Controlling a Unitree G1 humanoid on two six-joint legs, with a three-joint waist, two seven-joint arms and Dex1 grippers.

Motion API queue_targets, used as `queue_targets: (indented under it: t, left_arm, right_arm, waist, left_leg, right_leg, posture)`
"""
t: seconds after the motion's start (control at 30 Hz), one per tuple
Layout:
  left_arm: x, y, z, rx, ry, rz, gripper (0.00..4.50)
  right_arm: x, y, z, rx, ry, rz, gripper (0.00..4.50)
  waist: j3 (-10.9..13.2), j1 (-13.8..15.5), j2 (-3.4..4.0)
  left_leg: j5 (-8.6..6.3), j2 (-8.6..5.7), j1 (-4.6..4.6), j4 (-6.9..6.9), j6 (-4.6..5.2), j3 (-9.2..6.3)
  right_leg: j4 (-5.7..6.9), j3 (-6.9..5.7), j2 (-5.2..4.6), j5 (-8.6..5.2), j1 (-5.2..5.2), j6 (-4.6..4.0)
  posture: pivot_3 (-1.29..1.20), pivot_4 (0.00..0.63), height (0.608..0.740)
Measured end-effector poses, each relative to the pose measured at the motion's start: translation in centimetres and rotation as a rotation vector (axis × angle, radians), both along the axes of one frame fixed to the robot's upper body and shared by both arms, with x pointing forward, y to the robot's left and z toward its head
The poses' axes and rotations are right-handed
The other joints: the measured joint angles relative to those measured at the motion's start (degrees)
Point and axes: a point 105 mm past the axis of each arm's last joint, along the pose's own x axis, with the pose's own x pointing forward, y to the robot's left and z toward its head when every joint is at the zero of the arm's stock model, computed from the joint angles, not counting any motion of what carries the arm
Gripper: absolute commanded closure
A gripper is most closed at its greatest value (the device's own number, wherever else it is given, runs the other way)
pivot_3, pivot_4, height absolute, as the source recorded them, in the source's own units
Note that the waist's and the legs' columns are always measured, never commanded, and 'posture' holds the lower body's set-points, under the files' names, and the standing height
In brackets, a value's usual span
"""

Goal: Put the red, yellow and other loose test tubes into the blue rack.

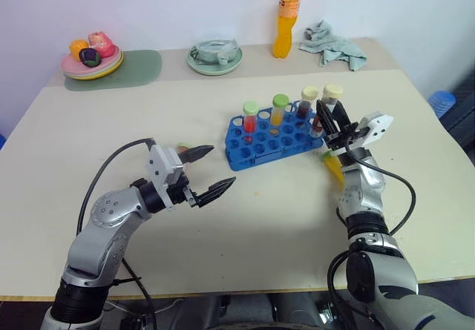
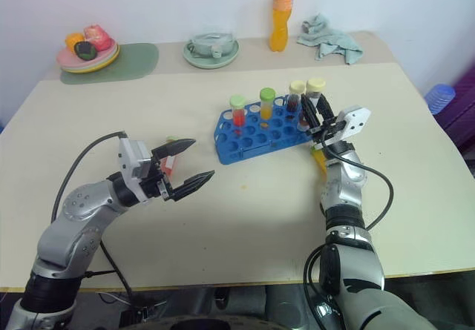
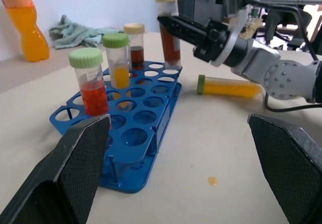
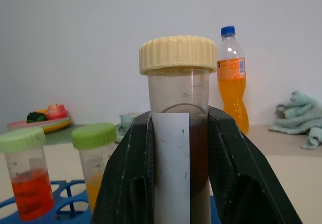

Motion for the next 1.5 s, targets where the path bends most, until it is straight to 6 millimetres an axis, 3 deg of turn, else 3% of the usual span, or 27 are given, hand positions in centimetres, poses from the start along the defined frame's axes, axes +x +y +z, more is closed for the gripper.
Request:
queue_targets:
  t: [0.4,0.6,0.77,1.03,1.5]
  left_arm:
    - [0.2,-0.3,0.4,-0.006,-0.005,-0.001,0.0]
    - [0.2,-0.4,0.5,-0.009,-0.004,0.001,0.0]
    - [0.2,-0.5,0.7,-0.009,-0.011,-0.001,0.0]
    - [0.2,-0.5,0.7,-0.004,-0.001,0.0,0.0]
    - [0.4,-0.9,1.8,0.003,0.003,-0.013,0.0]
  right_arm:
    - [0.1,-1.4,1.8,0.049,0.078,-0.073,3.71]
    - [-0.1,0.4,3.5,0.078,0.02,-0.131,3.71]
    - [0.1,2.0,2.3,0.089,0.044,-0.249,3.71]
    - [-0.1,2.2,2.2,0.082,0.019,-0.419,3.71]
    - [-0.3,3.7,1.7,0.084,0.021,-0.429,3.71]
  waist:
    - [0.01,0.09,0.0]
    - [0.01,0.03,0.0]
    - [0.01,0.09,0.01]
    - [0.01,0.02,0.01]
    - [0.01,0.03,0.01]
  left_leg:
    - [-0.01,0.0,-0.02,-0.07,-0.01,0.0]
    - [0.03,0.02,-0.05,-0.15,-0.01,0.0]
    - [0.03,0.01,-0.05,-0.14,-0.04,0.0]
    - [0.03,0.01,-0.04,-0.15,-0.06,0.0]
    - [0.06,0.02,-0.04,-0.17,-0.06,0.0]
  right_leg:
    - [-0.01,0.02,-0.08,-0.03,-0.03,-0.04]
    - [0.01,0.02,-0.05,-0.05,-0.04,-0.07]
    - [0.02,0.01,0.03,-0.04,-0.12,-0.07]
    - [0.02,0.0,0.07,-0.05,-0.18,-0.07]
    - [0.03,-0.01,0.11,-0.05,-0.18,-0.08]
  posture:
    - [0.0,0.15,0.739]
    - [0.0,0.15,0.739]
    - [0.0,0.15,0.739]
    - [0.0,0.15,0.739]
    - [0.0,0.15,0.739]
